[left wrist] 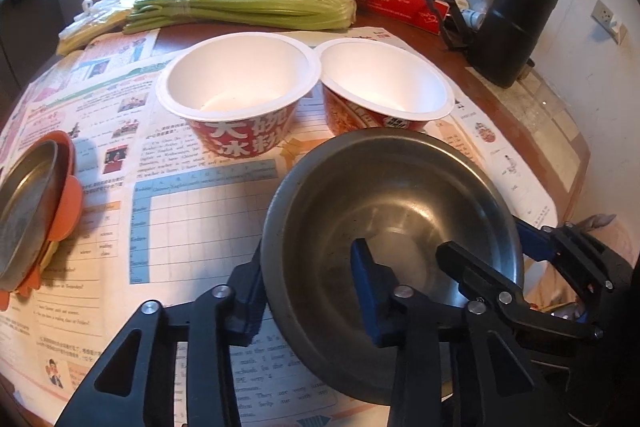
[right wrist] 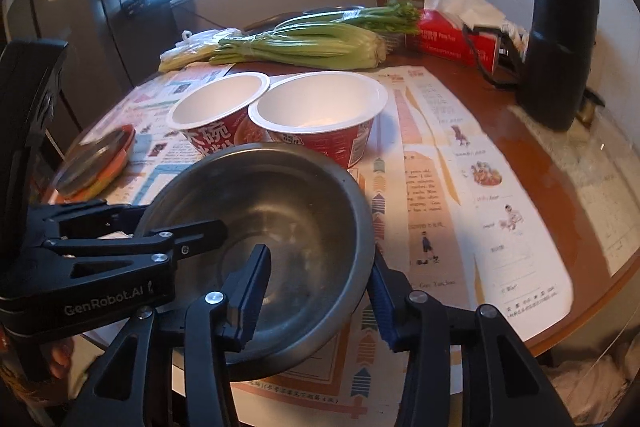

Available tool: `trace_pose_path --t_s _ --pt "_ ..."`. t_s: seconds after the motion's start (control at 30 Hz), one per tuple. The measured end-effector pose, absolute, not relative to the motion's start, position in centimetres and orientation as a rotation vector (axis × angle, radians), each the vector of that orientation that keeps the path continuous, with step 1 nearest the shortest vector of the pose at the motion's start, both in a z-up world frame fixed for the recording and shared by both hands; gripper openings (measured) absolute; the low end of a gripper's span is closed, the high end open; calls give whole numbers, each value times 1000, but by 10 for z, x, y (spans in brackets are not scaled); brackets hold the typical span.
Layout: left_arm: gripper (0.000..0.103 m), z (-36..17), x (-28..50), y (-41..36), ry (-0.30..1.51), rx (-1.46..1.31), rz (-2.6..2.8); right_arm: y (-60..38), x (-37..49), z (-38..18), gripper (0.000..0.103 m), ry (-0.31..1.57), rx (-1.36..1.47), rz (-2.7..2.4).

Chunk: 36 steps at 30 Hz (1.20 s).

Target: Organize plates and bowls

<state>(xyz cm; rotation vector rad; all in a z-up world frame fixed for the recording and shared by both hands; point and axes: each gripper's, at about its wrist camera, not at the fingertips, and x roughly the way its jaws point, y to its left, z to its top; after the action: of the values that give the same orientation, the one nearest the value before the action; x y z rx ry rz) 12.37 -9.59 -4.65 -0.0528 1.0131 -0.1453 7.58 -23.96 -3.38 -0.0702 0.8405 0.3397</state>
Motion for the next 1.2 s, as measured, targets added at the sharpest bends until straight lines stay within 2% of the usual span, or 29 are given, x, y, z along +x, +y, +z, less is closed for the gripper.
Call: trace_pose_path --t_s 0.57,1.2 --pt "39 -28 86 -52 977 -88 -79 -213 49 -10 48 808 -28 456" --pt "39 -33 73 -23 960 -105 -27 -178 34 -20 48 818 -23 511"
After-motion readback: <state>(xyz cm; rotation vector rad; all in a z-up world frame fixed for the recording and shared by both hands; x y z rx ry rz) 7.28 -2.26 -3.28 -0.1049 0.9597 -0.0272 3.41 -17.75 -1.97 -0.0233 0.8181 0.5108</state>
